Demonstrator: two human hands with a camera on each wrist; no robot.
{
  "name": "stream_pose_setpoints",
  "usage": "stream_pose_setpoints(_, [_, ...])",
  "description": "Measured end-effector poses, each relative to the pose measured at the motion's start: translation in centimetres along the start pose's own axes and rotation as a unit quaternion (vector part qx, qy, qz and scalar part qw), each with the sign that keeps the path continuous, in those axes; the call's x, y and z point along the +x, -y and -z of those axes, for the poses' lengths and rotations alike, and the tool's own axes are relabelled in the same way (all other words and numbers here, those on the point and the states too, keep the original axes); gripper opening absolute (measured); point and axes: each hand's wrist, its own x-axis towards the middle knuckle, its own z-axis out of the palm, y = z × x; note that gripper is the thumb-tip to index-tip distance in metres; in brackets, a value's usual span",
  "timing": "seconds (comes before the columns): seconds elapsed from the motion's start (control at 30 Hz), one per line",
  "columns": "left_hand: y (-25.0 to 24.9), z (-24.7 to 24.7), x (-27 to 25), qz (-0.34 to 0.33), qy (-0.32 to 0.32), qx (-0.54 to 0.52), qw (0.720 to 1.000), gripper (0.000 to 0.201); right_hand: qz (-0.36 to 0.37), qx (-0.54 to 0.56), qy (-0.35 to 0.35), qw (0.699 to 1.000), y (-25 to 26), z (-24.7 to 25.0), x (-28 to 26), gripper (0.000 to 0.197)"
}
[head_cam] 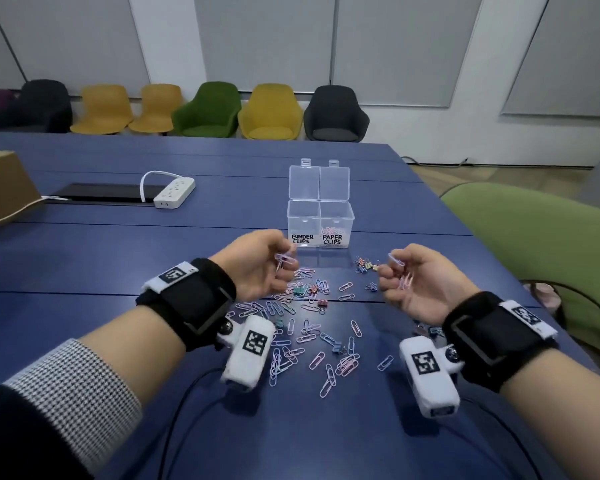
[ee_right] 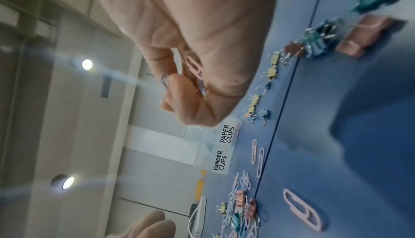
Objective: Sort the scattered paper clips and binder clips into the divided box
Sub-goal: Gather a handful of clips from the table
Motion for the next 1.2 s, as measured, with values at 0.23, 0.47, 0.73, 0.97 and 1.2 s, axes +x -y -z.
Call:
stream_pose_setpoints(0.23, [1.3, -0.2, -0.4, -0.024, 0.008, -0.268, 0.963, 0.017, 0.001, 0.02, -0.028, 0.999, -0.8, 0.5, -1.6, 0.023])
stream_pose_setpoints(0.47, [1.7, -1.0, 0.0, 0.054, -0.04, -0.167, 0.984, 0.027, -0.049, -0.269, -0.002, 0.962, -0.9, 0.5, -3.6, 0.034])
stream_pose_setpoints(0.73, [2.6, -2.6, -1.6, 0.024, -0.007, 0.23, 0.973, 0.026, -0.033, -0.326, -0.039, 0.944, -1.0, 1.0, -4.2, 0.028])
stream_pose_setpoints(0.97, [3.3, -5.8, -2.8, 0.008, 0.031, 0.699, 0.715, 0.055, 0.112, -0.821, 0.113, 0.548, -3.5, -2.8, -5.0, 0.009])
stream_pose_setpoints(1.2, [4.3, -7.2, -1.8, -0.004, 0.062, 0.761, 0.646, 0.037, 0.111, -0.881, 0.133, 0.439, -4.5, -4.7, -3.6, 0.022])
